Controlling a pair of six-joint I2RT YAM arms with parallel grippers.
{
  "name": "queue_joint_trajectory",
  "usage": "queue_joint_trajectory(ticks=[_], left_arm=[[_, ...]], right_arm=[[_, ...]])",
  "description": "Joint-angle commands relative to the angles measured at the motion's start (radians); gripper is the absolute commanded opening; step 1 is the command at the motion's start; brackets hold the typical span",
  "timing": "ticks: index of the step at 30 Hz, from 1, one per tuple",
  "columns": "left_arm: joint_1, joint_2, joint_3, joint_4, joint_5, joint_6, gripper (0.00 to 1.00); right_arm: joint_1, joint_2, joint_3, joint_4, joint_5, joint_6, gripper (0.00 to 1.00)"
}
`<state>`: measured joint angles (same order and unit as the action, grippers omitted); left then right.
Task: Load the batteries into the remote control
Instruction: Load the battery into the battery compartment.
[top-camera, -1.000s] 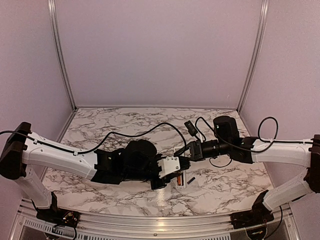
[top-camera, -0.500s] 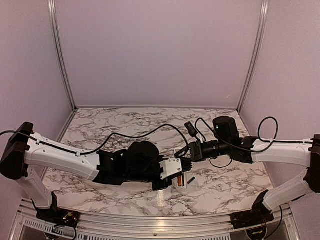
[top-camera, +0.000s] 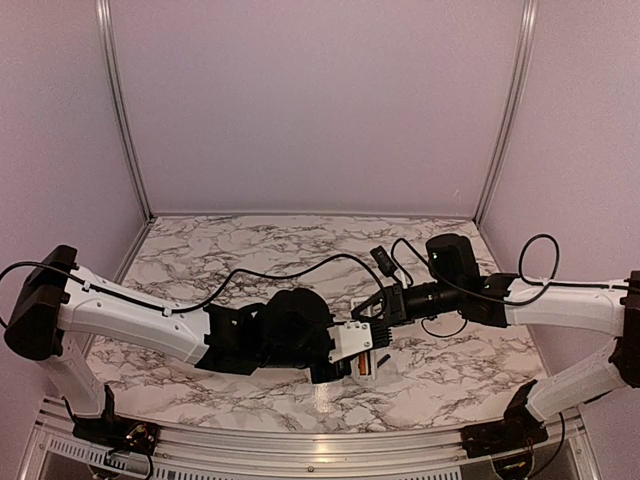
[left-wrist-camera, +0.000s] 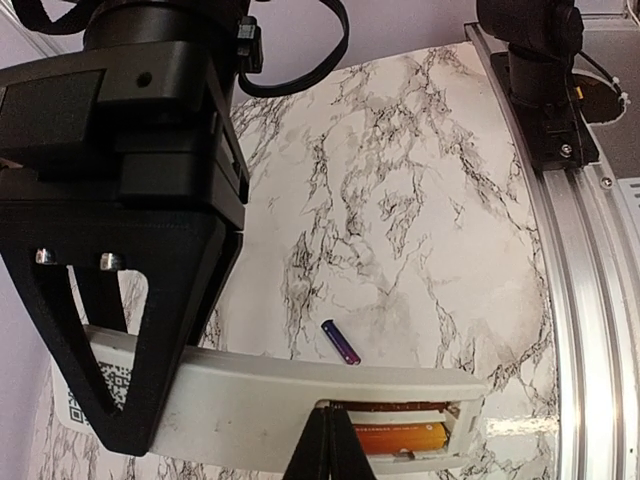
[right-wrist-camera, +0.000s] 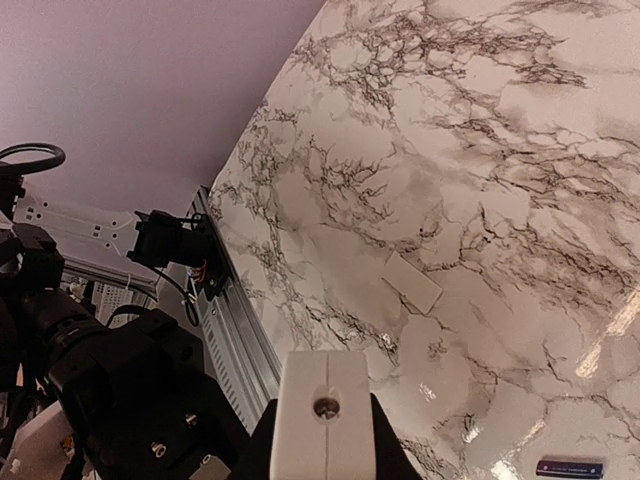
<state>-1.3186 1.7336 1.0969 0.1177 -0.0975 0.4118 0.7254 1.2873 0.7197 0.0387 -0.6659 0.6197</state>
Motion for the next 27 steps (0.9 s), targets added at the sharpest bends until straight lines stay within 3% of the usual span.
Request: queue_joint_trajectory(ticks=[1,6,20,24,27], left_arm=[[-0.007,0.047,-0.043,-0.185,-0.069,0.015,0.0],[-0.008,0.046,-0.061,-0.167,-0.137,0.016,0.01],[0.018,-0.115,-0.111,0.072,-0.142,-0.129,0.29],[0.02,-0.191,-0.153,0.135,-0.156,-0.176,0.44],[0.029,-0.245,-0.201,0.179,-0.161,-0.236,0.63]], right_arm=[[-0.003,-0.082,0.064,0.11,-0.05,0.045,0.0],[-0.005,-0.08,0.061,0.128,-0.07,0.058,0.0],[-0.011,-0.022,0.001,0.14,-0.034,0.064,0.0],[-0.022,-0.013,-0.009,0.151,-0.027,0.07,0.0],[-0.029,-0.022,-0.011,0.155,-0.025,0.064,0.0]])
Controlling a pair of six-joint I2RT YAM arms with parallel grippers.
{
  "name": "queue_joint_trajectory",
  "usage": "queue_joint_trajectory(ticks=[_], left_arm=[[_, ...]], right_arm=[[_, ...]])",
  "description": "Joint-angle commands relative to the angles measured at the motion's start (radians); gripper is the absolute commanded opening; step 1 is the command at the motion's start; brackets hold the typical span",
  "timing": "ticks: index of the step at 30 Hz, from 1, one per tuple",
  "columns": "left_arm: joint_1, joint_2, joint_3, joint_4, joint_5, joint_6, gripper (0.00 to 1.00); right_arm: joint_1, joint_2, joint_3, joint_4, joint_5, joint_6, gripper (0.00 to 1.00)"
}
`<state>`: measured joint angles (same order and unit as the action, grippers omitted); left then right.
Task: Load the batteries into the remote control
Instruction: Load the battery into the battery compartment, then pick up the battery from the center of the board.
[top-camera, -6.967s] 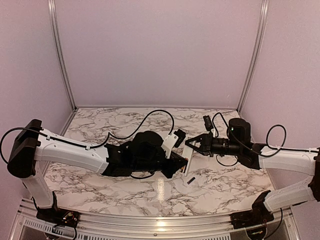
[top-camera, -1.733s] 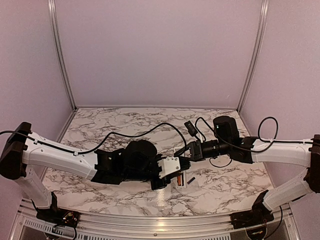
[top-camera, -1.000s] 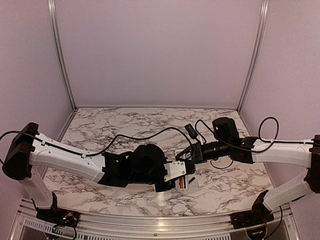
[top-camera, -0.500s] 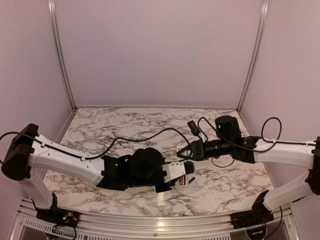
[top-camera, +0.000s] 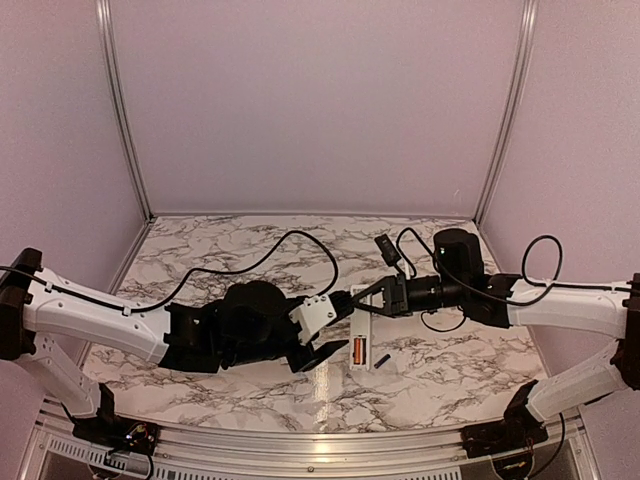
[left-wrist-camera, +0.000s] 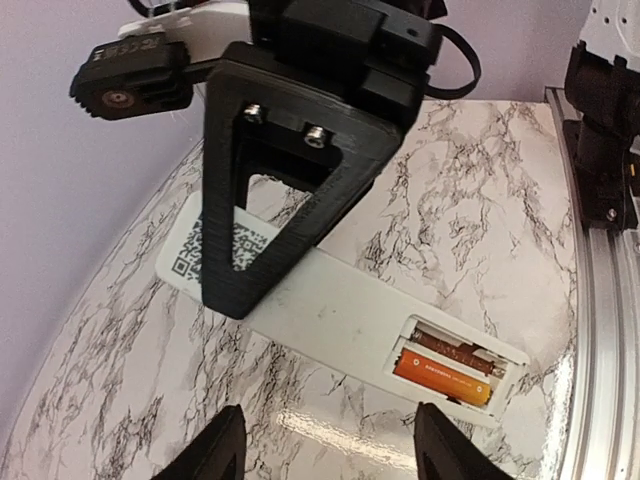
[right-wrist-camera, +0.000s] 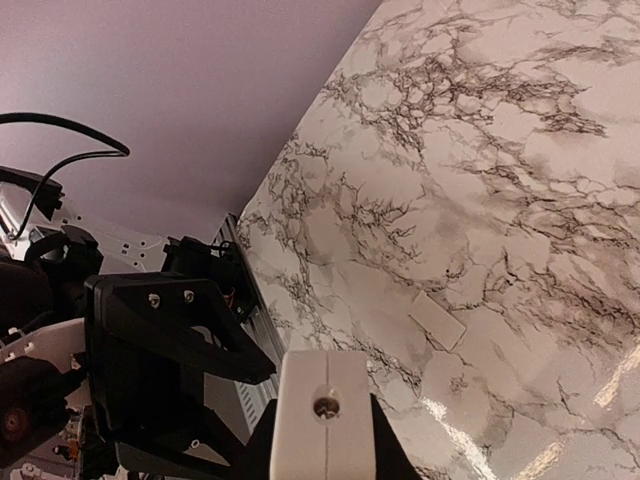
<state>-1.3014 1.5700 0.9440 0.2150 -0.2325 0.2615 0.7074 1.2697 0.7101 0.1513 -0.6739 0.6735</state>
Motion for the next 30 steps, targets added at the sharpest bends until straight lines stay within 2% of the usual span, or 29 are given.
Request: queue_joint_trajectory(ticks=[1,4,9,13,19,27,30], left_arm=[[0.019,-0.086,-0.051,0.082,-0.004,-0.119,0.7],[0.054,-0.055,-0.007,0.012,0.122,-0.239,0.79],[0.083,0.023,0.035,-0.011,0.289,-0.389,0.8],[0.108,0.065,0.055,0.001,0.359,-0.447,0.71],[0.13,0.108,0.082,-0.006,0.393,-0.479,0.59],[0.152,0.144,0.101,0.019,0.441,-0.553,0.5],[0.164,0.16,0.104,0.018,0.44,-0.583,0.41]], right_arm=[[-0.015,-0.01,-0.002,0.044,-0.014,0.007,0.0],[-0.025,-0.033,-0.016,0.079,-0.009,0.01,0.0],[-0.042,-0.075,-0.05,0.152,-0.006,0.029,0.0],[-0.046,-0.097,-0.051,0.157,-0.006,0.029,0.0],[-0.049,-0.113,-0.055,0.151,-0.004,0.028,0.0],[-0.049,-0.123,-0.067,0.171,-0.016,0.031,0.0],[-0.05,-0.13,-0.065,0.163,-0.013,0.027,0.0]])
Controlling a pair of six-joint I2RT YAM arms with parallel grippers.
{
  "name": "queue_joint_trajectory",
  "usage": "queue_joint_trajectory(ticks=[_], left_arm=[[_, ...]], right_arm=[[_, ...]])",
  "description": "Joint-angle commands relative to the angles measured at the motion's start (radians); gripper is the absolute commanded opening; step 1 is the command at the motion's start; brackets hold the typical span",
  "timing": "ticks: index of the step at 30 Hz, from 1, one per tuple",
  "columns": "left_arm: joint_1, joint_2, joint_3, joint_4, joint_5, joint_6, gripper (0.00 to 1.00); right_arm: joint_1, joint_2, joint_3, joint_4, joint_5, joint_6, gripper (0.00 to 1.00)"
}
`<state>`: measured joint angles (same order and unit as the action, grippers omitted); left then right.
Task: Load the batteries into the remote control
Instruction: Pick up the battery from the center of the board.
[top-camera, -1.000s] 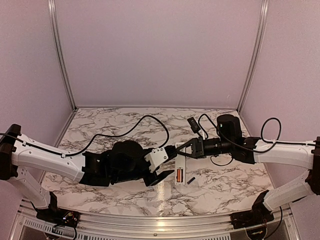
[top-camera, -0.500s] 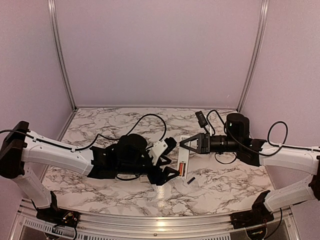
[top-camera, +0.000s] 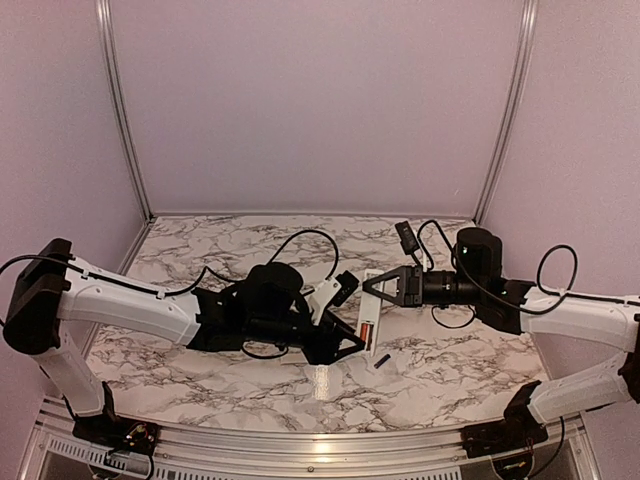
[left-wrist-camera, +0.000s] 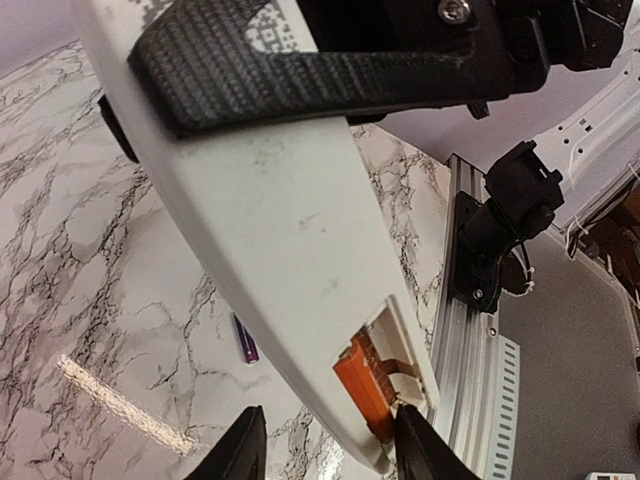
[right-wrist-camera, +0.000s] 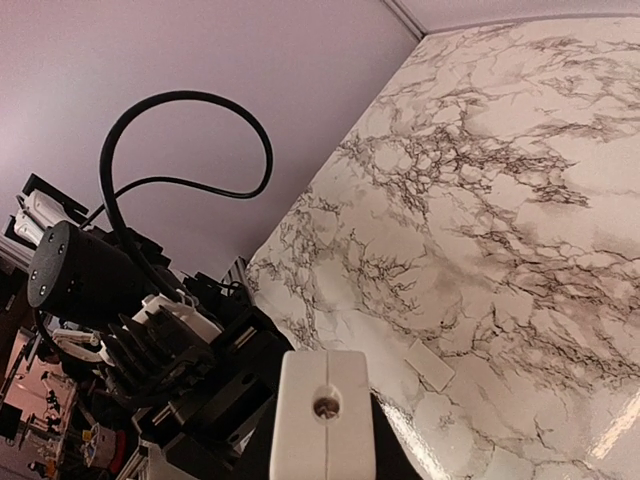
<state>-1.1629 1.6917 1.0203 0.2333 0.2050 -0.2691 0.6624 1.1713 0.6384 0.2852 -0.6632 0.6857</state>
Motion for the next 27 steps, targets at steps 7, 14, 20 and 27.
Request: queue_joint_trajectory(ticks=[7,14,20,27], left_arm=[[0.028,0.047,0.035,-0.017,0.001,-0.01,0.56],[0.028,0.072,0.115,-0.151,-0.116,0.107,0.72],[0.027,0.222,0.275,-0.331,-0.14,0.158,0.6],[-0.001,0.431,0.544,-0.543,-0.143,0.2,0.48]], right_arm=[[-0.059,-0.055,-0.025,0.005,-0.024,0.03,0.0],[-0.258,-0.143,-0.137,-0.071,-0.048,0.063,0.0],[-0.438,-0.227,-0.197,-0.177,-0.095,0.028,0.0],[-0.612,-0.269,-0.227,-0.28,-0.14,-0.047,0.0]])
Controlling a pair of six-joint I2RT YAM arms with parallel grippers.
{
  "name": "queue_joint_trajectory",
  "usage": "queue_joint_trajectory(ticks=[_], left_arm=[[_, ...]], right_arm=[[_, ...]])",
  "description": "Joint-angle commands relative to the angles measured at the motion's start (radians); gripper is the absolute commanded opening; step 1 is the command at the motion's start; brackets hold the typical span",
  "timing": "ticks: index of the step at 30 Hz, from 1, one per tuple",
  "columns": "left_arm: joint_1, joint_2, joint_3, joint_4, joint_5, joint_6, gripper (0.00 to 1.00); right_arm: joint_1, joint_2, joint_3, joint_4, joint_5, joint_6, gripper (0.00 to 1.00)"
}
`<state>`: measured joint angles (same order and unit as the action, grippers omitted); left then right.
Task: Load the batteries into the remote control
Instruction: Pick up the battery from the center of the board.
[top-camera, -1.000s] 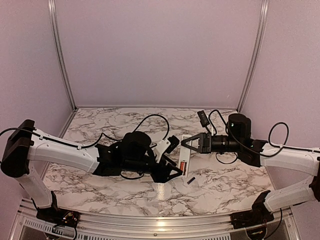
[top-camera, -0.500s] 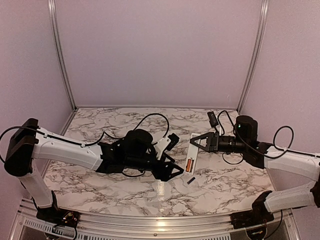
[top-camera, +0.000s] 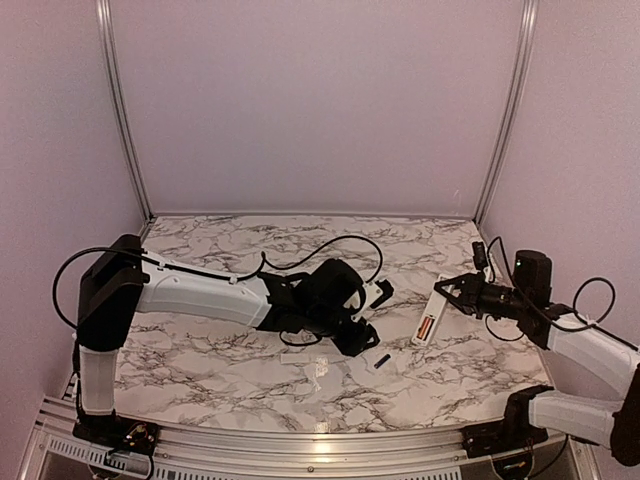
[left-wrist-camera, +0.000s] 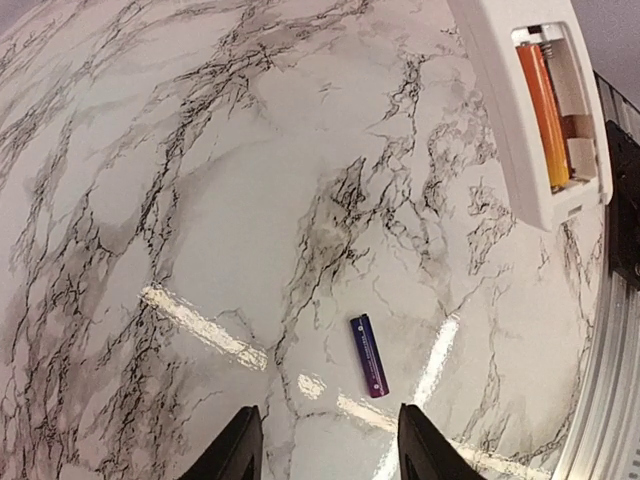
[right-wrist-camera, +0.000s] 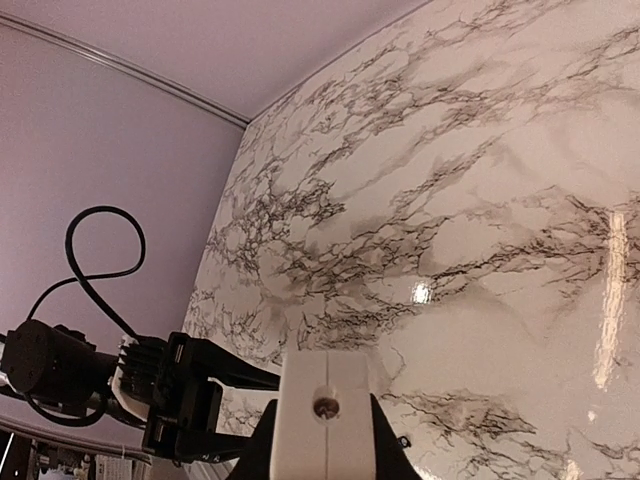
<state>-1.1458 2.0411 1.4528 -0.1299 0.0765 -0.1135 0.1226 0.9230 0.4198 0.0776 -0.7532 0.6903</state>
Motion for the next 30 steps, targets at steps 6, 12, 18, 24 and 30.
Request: queue_joint_trajectory(ticks=[6,12,18,24,30], left_arm=[[-0.045,0.247,0.322,-0.324,-0.034,0.068,0.45],[-0.062,0.35,0.454,-0.405,-0.05,0.076,0.43],[-0.066,0.418,0.541,-0.477,-0.119,0.069,0.35],[-0.065,0.427,0.561,-0.55,-0.196,0.055,0.16],[-0.062,0.406,0.555,-0.631,-0.258,0.059,0.0]], right_arm=[[-0.171,-0.024,-0.018,-0.134,-0.078,-0.086,0.0],[-0.182,-0.02,-0.015,-0.141,-0.085,-0.099,0.0],[-0.182,-0.022,-0.012,-0.141,-0.086,-0.099,0.0],[-0.182,-0.007,-0.009,-0.131,-0.087,-0.1,0.0],[-0.182,0.014,-0.009,-0.115,-0.092,-0.109,0.0]])
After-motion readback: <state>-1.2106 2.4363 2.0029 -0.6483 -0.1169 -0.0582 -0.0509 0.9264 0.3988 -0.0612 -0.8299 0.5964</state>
